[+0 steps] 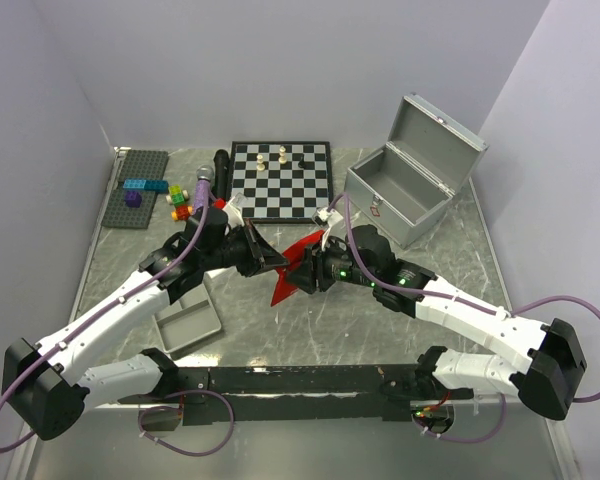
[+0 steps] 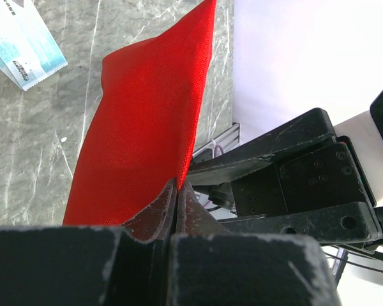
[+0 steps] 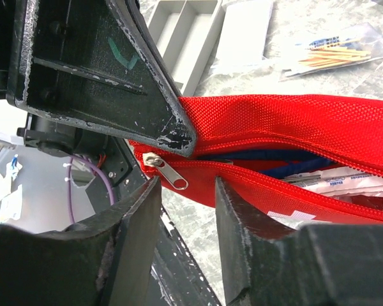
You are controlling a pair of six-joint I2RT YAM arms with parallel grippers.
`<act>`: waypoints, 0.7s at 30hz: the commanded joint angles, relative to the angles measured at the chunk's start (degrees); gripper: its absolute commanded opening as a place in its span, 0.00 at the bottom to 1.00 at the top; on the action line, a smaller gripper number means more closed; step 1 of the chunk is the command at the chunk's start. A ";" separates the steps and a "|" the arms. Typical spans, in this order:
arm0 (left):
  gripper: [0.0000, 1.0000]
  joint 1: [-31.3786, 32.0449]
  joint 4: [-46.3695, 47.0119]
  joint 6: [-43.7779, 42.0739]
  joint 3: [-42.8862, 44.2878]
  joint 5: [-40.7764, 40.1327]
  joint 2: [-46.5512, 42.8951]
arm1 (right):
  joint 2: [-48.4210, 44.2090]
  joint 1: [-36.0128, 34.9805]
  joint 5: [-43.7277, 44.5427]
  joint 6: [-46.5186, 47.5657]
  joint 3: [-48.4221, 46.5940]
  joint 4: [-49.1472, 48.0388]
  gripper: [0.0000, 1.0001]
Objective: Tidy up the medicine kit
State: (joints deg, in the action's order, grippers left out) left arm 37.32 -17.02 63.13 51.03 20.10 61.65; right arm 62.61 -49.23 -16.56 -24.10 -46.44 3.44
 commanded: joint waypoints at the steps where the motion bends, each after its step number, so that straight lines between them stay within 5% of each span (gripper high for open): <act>1: 0.01 -0.06 2.69 0.41 0.57 1.26 -1.53 | -0.03 0.28 0.65 -0.16 -1.02 -3.09 0.43; 16: 0.01 -0.06 2.34 -0.12 0.21 1.17 -1.36 | -1.35 0.28 1.09 0.19 -0.24 -4.85 0.01; 21: 0.01 0.03 1.99 -0.47 0.48 0.82 -1.44 | -2.58 0.28 1.53 0.28 0.82 -4.76 0.00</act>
State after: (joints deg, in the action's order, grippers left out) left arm 37.17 -16.99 63.07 51.03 20.08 61.54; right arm 62.43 -49.19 -15.73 -24.34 -46.35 2.17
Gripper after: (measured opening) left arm 0.022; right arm 0.008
